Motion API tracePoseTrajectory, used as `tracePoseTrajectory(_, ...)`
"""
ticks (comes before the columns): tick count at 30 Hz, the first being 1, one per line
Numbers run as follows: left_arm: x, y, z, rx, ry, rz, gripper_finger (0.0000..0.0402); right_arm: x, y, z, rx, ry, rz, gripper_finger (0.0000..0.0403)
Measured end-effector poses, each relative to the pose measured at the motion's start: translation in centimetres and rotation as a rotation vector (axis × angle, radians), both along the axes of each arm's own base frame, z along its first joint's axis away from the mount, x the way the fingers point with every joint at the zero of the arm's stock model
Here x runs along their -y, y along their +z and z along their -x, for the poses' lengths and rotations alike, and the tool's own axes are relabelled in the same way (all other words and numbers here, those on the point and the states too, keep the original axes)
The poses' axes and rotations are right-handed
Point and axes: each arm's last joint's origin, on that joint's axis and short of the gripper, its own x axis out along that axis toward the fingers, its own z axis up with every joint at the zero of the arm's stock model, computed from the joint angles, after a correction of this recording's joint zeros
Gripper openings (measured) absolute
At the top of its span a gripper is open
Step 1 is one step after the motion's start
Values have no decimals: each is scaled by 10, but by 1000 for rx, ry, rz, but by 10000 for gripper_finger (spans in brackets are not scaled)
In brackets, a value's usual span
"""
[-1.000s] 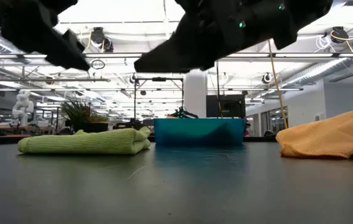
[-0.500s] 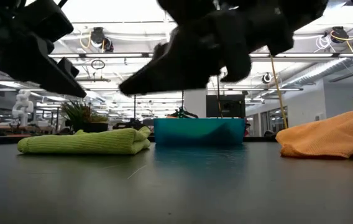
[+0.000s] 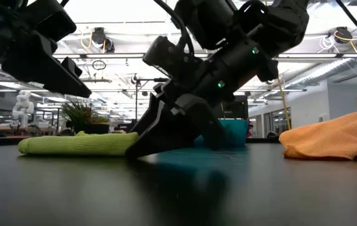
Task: Fold microfiber towels
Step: Stack the green microfiber cloth on top of the orange microfiber cloth into the blue bin
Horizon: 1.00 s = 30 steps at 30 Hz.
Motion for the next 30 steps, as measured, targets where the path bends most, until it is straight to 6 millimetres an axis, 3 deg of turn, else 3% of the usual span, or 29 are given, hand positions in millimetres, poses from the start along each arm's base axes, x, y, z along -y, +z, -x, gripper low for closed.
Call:
tracePoseTrajectory(18, 0, 1, 0, 5, 11, 10, 152, 7, -7, -2, -13, -29, -11, 204)
tracePoseTrajectory(30, 4, -1, 2, -19, -38, 9, 152, 8, -8, -3, -4, -45, -34, 69)
